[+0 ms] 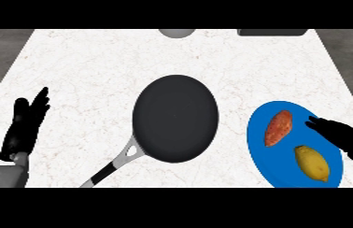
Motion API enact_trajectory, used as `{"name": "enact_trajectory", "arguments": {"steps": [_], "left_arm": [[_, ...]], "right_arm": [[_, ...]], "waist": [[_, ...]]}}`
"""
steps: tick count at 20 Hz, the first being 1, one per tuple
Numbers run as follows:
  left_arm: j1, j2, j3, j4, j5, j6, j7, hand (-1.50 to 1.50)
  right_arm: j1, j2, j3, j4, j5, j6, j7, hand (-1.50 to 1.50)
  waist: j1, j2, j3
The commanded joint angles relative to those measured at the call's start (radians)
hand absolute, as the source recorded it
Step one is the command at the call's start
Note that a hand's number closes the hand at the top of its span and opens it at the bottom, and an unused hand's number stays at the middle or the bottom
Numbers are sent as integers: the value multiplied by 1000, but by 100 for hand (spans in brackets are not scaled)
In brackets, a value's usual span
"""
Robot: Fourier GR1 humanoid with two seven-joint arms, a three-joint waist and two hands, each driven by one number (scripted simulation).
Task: Pick the lemon from the plate and place it in the pan
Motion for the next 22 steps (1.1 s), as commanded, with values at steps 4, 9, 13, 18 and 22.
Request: {"name": "enact_trajectory", "arguments": {"steps": [4,9,13,18,22], "left_arm": [[-59,-50,35,111,-49,-3,-54,0],[-77,-38,65,40,-63,-30,39,0],[-40,-41,105,70,-43,-79,-13,0],[-37,-27,128,28,-67,-116,11,0],[-21,-60,137,0,-81,-109,3,0]], "right_arm": [[75,75,2,-15,144,-12,-33,-150],[-3,133,3,27,200,34,-54,-150],[-40,189,4,99,248,23,-75,-150],[-77,197,-27,120,287,85,-112,-150],[-4,228,-31,121,340,62,-138,-150]], "waist": [[-9,0,0],[-4,0,0],[-1,1,0],[-1,0,0],[-2,0,0]]}}
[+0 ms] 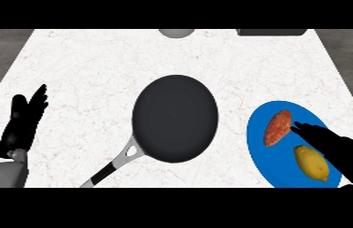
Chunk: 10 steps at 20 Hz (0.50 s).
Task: Pick the lemon from the plate and place it in the pan
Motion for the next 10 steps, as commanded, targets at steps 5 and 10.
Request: {"name": "enact_trajectory", "arguments": {"steps": [5,10], "left_arm": [[-23,-9,34,-41,-23,-29,70,0],[14,-36,30,-53,-44,-33,45,0]], "right_arm": [[17,53,-25,15,86,12,-11,-150],[-49,64,-6,236,175,-106,-125,150]], "waist": [[-1,0,0],[4,0,0]]}}
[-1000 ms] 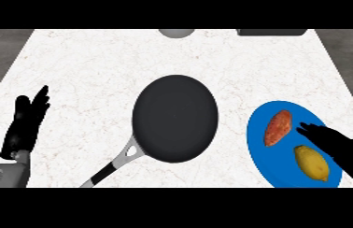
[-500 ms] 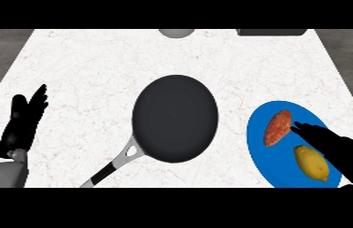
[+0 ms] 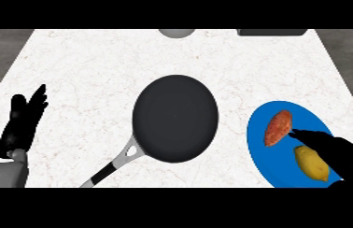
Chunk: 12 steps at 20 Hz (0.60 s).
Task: Pick the lemon from the plate and place it in the pan
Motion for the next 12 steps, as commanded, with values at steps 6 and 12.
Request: {"name": "enact_trajectory", "arguments": {"steps": [6,12], "left_arm": [[-30,-36,1,36,-50,16,-3,0],[21,22,61,-8,3,-32,18,0]], "right_arm": [[-12,12,5,60,134,-182,-105,150],[147,186,-5,-132,161,-155,199,150]], "waist": [[-3,0,0],[-37,-11,-3]]}}
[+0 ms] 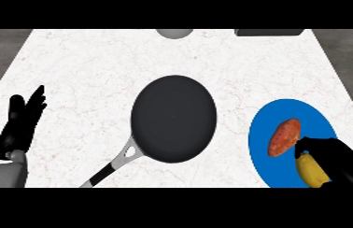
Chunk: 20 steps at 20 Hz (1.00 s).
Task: Pick the lemon from the plate and place it in the pan
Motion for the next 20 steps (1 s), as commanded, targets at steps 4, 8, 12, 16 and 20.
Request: {"name": "enact_trajectory", "arguments": {"steps": [4,8,12,16,20], "left_arm": [[39,4,27,-10,3,20,4,0],[75,22,40,-16,21,-15,-32,0],[38,-15,15,-2,-5,18,-18,0],[33,10,15,-34,13,-19,13,0],[31,32,46,83,17,-50,-98,0]], "right_arm": [[301,274,17,-218,85,-63,397,150],[499,401,142,-459,167,-118,517,150],[574,418,287,-595,299,-311,488,150],[565,430,406,-746,383,-430,461,150],[581,465,586,-818,520,-400,523,150]], "waist": [[-70,-13,-1],[-39,-8,0],[-29,-4,2],[-22,-10,2],[-5,3,1]]}}
